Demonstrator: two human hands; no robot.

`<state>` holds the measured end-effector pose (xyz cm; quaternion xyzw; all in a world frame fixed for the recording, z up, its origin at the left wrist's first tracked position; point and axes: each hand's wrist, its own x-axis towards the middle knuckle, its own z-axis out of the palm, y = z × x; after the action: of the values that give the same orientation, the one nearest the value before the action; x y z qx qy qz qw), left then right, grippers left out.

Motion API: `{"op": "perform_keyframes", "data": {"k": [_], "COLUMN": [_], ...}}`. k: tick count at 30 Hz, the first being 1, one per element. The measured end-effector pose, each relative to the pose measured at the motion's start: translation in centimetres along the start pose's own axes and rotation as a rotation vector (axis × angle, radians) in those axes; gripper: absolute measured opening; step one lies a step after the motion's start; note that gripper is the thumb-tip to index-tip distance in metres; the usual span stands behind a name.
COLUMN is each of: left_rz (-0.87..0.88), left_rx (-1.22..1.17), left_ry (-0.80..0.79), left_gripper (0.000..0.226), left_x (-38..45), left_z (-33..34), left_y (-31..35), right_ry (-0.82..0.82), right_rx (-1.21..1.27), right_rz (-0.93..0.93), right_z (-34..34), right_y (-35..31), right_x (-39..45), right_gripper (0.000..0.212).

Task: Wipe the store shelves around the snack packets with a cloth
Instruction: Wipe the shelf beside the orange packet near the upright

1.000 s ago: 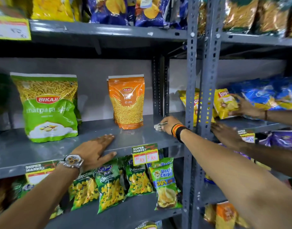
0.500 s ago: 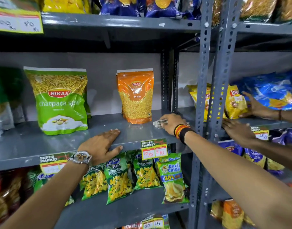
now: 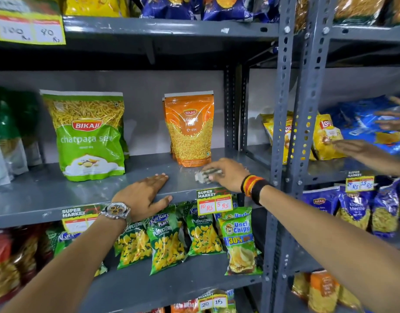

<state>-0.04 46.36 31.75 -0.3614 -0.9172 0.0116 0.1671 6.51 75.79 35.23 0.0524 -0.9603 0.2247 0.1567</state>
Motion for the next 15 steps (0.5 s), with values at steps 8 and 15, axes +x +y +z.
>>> {"op": "perform_keyframes", "data": {"k": [8,15], "left_rz": [0.013,0.018], "left_rx": [-0.015,-0.016], "left_ry": [0.014,0.011], "left_gripper": [0.104,0.103], "left_x": [0.4,0.3], "left_z": [0.5,0.5], "left_y": [-0.4,-0.4], "right_ry": [0.065,-0.032], "right_rx": [0.181,-0.008], "right_rz": [0.055,0.021], "right_z": [-1.5,0.8], "right_y": [2.4,2.2], "right_x": [3.9,5.9], "right_gripper": [0.031,0.030]}}
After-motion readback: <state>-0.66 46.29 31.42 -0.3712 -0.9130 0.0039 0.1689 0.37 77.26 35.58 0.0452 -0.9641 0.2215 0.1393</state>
